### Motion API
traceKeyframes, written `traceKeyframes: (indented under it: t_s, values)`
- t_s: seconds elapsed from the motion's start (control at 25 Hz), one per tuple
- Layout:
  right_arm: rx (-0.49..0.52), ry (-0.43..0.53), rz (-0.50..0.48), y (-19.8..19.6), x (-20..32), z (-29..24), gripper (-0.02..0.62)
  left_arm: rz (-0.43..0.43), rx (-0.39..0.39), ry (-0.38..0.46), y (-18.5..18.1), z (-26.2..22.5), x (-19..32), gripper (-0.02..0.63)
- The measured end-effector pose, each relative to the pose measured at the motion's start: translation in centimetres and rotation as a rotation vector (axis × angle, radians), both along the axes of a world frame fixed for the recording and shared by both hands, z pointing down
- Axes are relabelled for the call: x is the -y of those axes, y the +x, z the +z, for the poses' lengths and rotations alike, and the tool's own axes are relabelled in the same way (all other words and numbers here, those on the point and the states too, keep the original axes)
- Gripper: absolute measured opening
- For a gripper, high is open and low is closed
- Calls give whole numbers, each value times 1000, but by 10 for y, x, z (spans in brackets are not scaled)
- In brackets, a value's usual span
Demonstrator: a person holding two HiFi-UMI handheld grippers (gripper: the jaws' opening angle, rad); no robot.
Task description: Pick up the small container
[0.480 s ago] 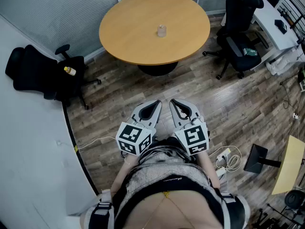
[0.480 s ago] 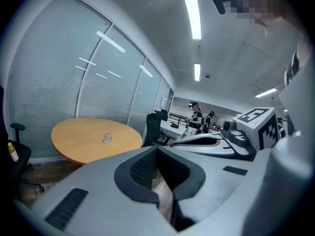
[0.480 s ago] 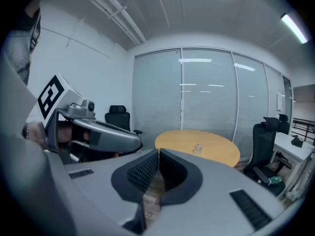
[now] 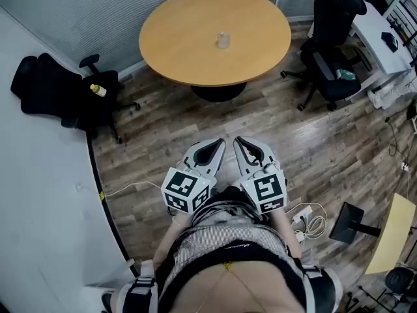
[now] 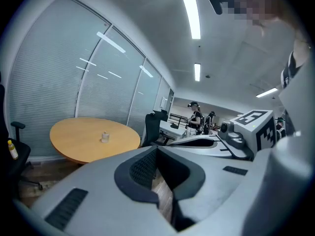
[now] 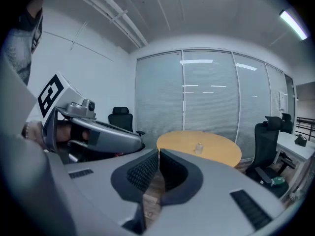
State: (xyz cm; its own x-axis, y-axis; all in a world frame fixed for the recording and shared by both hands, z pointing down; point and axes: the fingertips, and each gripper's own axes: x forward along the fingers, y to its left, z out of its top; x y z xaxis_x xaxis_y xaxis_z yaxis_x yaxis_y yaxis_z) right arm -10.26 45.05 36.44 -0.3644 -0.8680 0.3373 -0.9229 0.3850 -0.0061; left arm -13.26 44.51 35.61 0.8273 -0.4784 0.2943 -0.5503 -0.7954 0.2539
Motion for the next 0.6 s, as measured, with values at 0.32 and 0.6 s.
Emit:
traceKeyframes:
  t_s: [0.32,0.6]
  values:
    - [-3,6,-39,18,-3,4,26,-25,11,-31,19,11,-8,6]
    - [11,23,-14,16,20,3,25,-9,21,-22,19,13,13,6]
